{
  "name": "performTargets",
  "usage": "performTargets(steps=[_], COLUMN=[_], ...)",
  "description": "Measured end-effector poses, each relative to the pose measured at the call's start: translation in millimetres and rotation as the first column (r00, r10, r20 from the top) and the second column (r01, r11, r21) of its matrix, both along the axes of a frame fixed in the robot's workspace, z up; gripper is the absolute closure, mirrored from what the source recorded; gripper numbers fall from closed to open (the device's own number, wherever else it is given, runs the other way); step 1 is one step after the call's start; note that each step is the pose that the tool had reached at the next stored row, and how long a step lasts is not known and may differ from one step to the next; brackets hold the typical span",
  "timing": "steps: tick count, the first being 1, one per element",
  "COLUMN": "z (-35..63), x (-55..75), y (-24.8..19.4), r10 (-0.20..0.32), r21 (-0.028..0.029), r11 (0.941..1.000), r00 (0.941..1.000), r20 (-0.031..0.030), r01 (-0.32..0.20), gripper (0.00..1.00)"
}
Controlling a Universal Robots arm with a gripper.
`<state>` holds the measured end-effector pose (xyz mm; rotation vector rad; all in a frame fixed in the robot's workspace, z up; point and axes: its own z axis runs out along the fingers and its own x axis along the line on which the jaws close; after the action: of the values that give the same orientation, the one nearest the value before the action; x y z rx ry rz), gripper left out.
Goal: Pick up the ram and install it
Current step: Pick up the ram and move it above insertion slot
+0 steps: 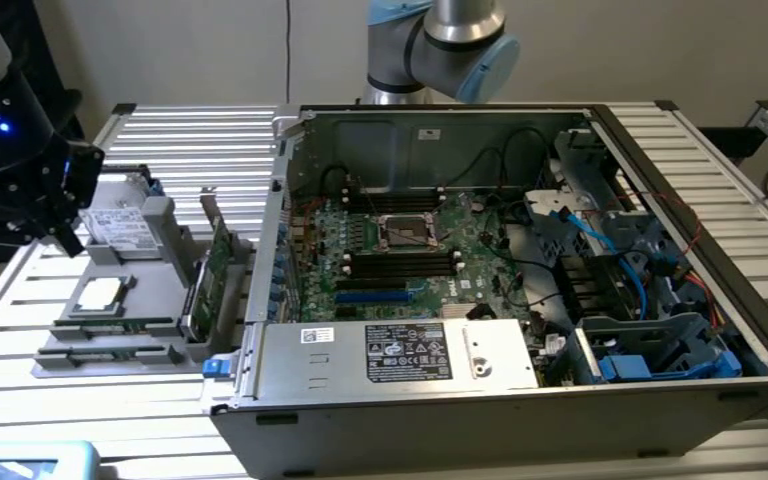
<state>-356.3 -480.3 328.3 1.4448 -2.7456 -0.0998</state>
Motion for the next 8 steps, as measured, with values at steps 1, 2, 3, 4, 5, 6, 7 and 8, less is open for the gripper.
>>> performTargets(steps=[1,2,3,4,5,6,7,8], z=[0.0,0.0,-0.1,-0.1,-0.1,-0.1,-0.1,-0.1], x=[0.0,0.0,0.0,0.0,0.0,0.0,0.0,0.0], y=[0.0,0.0,0.0,0.0,0.0,0.0,0.0,0.0], r10=[0.018,0.036,0.054,0.073,0.091,0.109,0.128,0.146], r21=[0.0,0.0,0.0001,0.0001,0.0001,0.0001,0.0001,0.0], r11=[0.9998,0.9994,0.9985,0.9973,0.9959,0.994,0.9918,0.9894], r00=[0.9998,0.9994,0.9985,0.9973,0.9959,0.994,0.9918,0.9894], r20=[0.0,0.0,0.0001,0.0001,0.0001,0.0001,0.0001,0.0], r01=[-0.018,-0.036,-0.054,-0.073,-0.091,-0.109,-0.128,-0.146], gripper=[0.89,0.89,0.89,0.89,0.89,0.89,0.89,0.89])
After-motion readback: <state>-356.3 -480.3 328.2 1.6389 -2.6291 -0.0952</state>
